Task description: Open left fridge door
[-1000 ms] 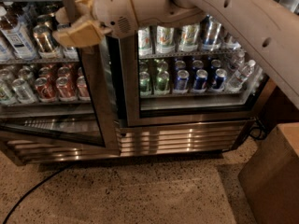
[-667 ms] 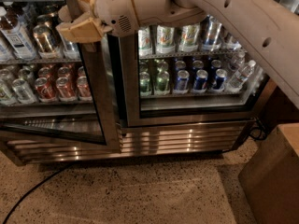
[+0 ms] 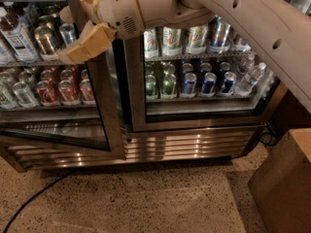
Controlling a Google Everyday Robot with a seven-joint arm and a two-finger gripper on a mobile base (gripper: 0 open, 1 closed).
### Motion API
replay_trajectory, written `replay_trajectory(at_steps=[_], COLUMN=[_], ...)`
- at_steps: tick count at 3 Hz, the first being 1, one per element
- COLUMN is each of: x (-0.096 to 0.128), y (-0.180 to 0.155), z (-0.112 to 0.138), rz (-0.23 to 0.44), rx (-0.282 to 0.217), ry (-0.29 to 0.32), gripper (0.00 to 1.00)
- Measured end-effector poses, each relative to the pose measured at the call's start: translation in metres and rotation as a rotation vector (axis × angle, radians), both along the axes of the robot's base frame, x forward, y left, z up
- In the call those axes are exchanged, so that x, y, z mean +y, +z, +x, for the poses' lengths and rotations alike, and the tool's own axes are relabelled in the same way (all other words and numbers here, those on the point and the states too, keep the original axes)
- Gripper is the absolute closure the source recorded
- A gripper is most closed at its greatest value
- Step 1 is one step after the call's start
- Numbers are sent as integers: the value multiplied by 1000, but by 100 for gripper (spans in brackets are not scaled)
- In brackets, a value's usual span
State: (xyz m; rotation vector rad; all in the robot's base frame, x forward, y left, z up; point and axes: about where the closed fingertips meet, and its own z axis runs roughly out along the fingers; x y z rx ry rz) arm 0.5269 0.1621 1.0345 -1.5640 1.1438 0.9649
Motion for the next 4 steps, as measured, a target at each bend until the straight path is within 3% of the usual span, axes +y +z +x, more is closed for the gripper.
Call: replay_trajectory(at_steps=[1, 2, 4], x=[8, 8, 8], y=[6, 23, 23], z=[-25, -86, -92], rz=[15, 30, 30], rx=[-6, -30, -31], ry=[64, 160, 161], gripper=[0, 0, 0])
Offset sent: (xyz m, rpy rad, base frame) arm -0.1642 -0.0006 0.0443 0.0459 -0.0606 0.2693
